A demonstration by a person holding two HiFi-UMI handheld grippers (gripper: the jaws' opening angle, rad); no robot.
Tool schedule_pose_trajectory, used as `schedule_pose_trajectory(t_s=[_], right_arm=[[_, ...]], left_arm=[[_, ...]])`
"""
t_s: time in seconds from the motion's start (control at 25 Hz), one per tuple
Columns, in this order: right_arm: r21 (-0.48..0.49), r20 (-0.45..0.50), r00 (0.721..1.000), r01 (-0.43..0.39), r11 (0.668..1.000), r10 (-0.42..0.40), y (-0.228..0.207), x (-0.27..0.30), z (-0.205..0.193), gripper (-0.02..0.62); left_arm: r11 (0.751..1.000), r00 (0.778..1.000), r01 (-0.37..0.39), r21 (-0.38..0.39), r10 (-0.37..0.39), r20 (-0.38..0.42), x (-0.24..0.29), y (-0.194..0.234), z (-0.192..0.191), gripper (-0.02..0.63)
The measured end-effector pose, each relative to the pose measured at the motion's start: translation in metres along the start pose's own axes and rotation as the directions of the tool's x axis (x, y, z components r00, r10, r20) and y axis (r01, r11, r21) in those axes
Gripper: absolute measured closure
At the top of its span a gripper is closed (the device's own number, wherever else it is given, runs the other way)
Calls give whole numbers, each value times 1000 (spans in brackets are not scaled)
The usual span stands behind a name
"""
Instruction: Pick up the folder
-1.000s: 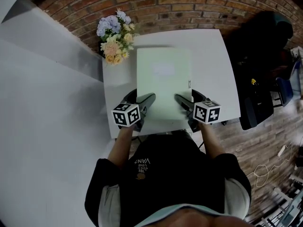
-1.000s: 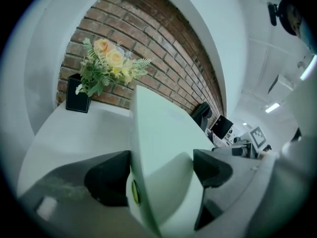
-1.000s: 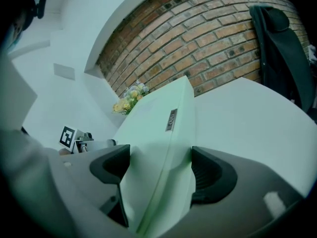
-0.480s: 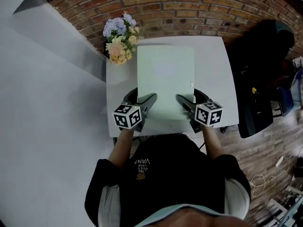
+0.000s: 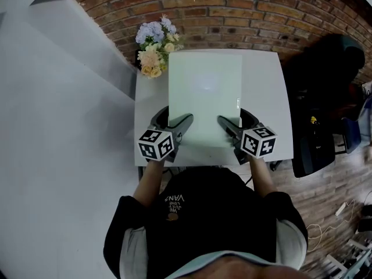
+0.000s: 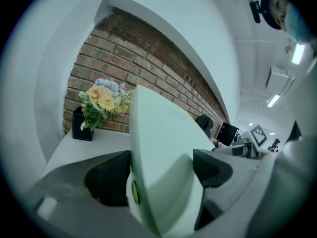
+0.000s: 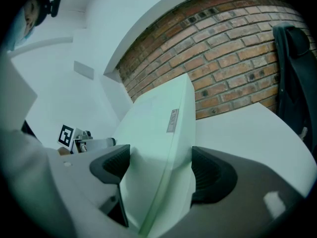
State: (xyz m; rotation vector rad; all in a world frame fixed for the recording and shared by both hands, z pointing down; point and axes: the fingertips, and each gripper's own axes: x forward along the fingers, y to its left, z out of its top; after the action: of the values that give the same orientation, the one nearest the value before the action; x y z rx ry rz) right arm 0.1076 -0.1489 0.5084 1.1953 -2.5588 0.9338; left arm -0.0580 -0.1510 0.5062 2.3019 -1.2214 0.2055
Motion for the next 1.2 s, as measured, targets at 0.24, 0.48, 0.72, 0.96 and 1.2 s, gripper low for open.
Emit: schedule_pose_trajectory(t_s=[0.24,0.48,0.72,0.96,1.2], right_arm=[[-37,18,1000,-8,999,9,8,-4,10,215],[-67,36,999,-19,998,21,16,-8,19,215],[-77,51,998,-25,997,29,20,-9,23,215],[-102,61,997,-38,994,44,29,-11,28,215],[-133,74,995,-54,990,64,40,-10,35,215]], left_arm=[[1000,999,-3,-4,3,34,-7,-4,7,198],[1000,998,-16,-7,16,67,-16,-7,14,198],[1000,996,-20,4,19,88,-20,-9,20,198],[999,993,-32,12,30,116,-29,-9,25,200],[998,988,-50,34,44,151,-40,-9,33,201]])
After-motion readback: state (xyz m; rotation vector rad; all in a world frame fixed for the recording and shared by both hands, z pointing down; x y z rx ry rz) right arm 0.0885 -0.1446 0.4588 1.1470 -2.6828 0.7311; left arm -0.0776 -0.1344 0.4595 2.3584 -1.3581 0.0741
